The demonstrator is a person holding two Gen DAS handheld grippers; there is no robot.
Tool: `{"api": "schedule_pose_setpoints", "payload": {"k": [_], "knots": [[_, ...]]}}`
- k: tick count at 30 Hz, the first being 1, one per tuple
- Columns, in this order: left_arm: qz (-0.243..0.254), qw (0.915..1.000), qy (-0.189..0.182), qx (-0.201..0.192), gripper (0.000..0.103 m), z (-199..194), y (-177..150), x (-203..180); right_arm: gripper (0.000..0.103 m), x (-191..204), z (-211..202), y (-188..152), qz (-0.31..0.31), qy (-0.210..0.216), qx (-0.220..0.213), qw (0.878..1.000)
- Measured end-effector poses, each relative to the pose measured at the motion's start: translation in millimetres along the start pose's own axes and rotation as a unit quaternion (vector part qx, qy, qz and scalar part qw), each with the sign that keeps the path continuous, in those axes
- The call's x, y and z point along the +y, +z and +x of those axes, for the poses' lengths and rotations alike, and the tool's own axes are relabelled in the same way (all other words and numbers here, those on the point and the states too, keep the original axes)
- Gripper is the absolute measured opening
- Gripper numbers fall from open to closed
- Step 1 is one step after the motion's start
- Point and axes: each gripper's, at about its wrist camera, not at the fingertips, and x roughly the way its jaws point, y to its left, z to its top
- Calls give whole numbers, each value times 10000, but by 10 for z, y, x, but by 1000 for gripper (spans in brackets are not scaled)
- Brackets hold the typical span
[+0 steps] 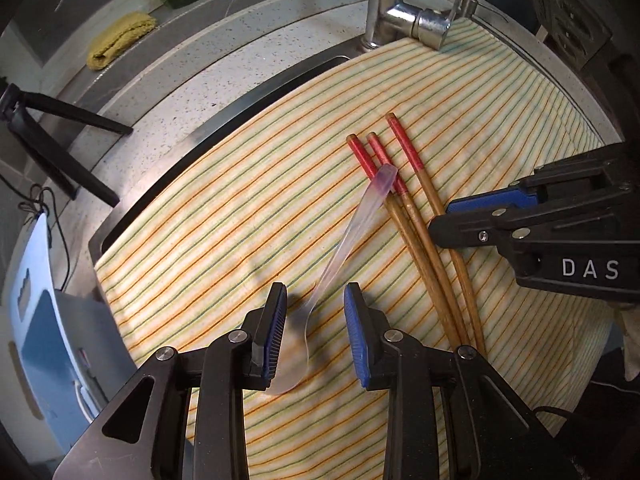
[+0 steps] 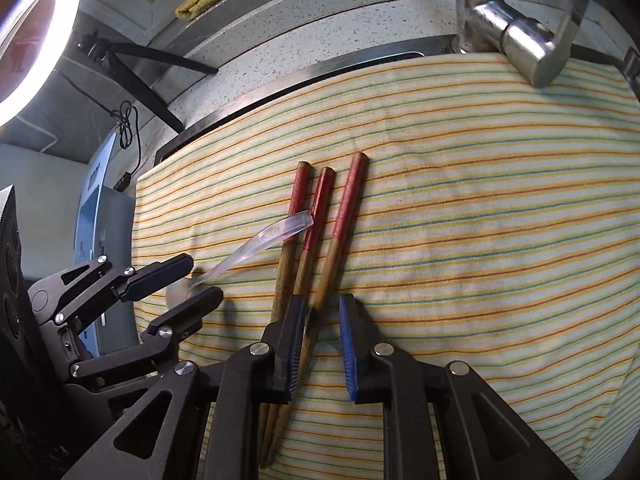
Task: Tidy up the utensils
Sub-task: 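Grasp the clear plastic spoon with the left gripper while the right gripper grasps a chopstick, then lift the clear spoon and the chopstick and carry both over the blue basket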
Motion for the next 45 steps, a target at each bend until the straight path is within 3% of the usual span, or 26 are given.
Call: {"api": "schedule_pose_setpoints", "payload": {"k": [3,5,9,15,24,28,30,32,36,39,40,42,45], "knots": [[-1,10000,-54,35,26,43,9,-11,10,-5,0,4,-82,25,18,10000],[-32,9998,-178,32,14,41,16,1,9,-30,-1,7,-52,79,31,10000],[-108,9996,-244,23,5,25,-17,25,9,-83,-18,-10,60,230,2,9997],[-591,9963,-621,-67,5,-32,-134,146,8,-231,-93,-95,315,584,-20,9978],[-957,9912,-832,-388,4,-269,-286,252,7,-312,-371,-172,388,893,-260,9949],[-951,9920,-734,-388,5,-229,-262,259,6,-282,-437,-139,256,805,-355,9958],[-905,9930,-664,-362,11,-213,-243,241,6,-292,-437,-140,271,804,-346,9958],[-845,9942,-594,-312,25,-178,-207,204,6,-302,-417,-148,282,785,-328,9960],[-549,9980,-309,-68,25,-65,-170,106,6,-348,-384,-173,357,808,-280,9957],[-560,9979,-327,24,25,10,-139,130,6,-344,-384,-177,353,818,-294,9956],[-549,9979,-342,20,24,16,-125,135,6,-341,-387,-175,354,822,-300,9955],[-515,9982,-317,20,10,24,-116,155,6,-335,-387,-174,354,822,-316,9955],[-647,9967,-482,28,5,34,-125,196,6,-337,-379,-173,376,846,-322,9952]]}}
